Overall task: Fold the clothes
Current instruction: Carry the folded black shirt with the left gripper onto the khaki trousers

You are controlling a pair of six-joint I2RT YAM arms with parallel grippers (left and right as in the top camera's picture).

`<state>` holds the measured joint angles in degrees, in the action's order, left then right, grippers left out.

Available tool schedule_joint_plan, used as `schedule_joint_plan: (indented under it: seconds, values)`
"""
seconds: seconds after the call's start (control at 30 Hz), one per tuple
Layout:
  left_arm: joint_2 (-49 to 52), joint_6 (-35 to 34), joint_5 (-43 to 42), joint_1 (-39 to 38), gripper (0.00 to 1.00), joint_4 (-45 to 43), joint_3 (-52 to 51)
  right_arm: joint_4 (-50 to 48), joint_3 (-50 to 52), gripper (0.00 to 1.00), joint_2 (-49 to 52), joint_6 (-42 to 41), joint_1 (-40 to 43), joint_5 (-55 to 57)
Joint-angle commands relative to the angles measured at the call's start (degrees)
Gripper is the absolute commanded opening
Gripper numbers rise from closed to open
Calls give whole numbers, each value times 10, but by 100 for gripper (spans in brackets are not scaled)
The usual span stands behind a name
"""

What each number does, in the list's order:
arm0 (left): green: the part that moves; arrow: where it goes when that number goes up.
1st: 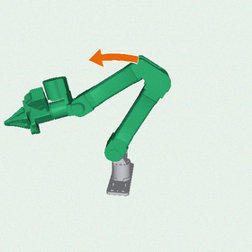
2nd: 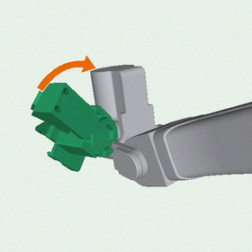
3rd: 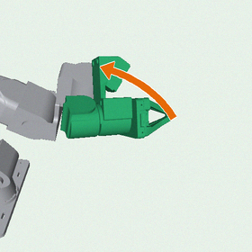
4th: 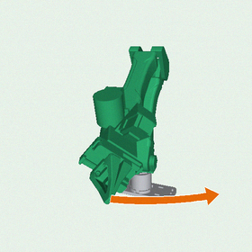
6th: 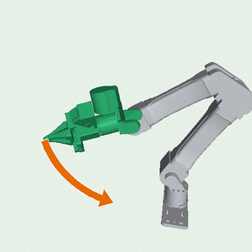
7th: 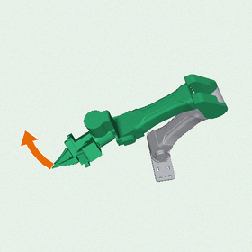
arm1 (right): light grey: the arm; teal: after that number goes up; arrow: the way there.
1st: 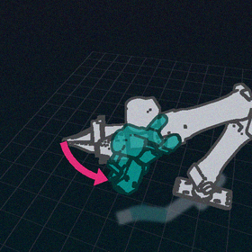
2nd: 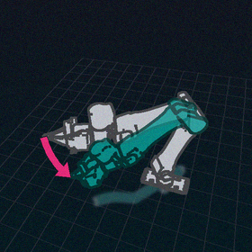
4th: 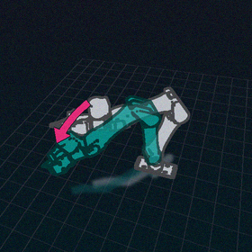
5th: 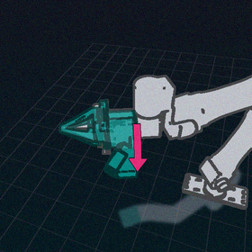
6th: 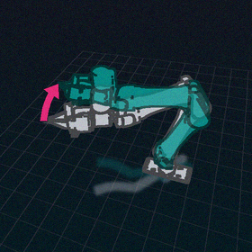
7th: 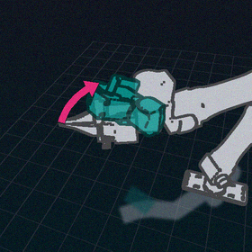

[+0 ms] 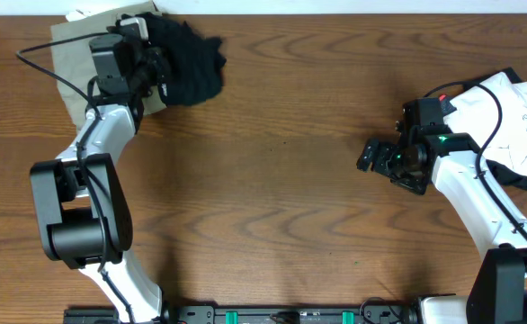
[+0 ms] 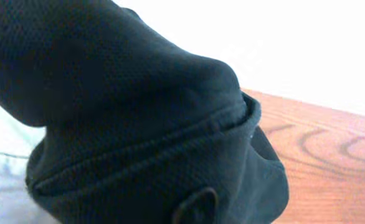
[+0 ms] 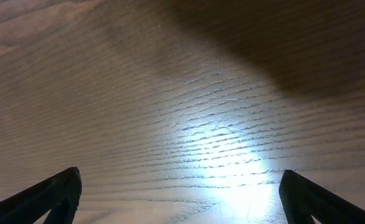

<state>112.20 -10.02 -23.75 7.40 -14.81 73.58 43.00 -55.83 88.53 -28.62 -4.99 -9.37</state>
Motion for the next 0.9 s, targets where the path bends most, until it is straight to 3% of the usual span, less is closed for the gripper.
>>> schedule_joint_plan:
  seconds: [0.0, 0.53, 0.87]
  values:
    - [2, 14, 9, 19, 12, -10, 33, 1, -10, 99, -8, 4, 5, 4]
    - [1, -12, 10, 114, 16, 38, 82, 1, -10, 99, -8, 4, 5, 4]
    - [14, -7, 111, 146, 17, 79, 81, 1, -10, 99, -8, 4, 5, 4]
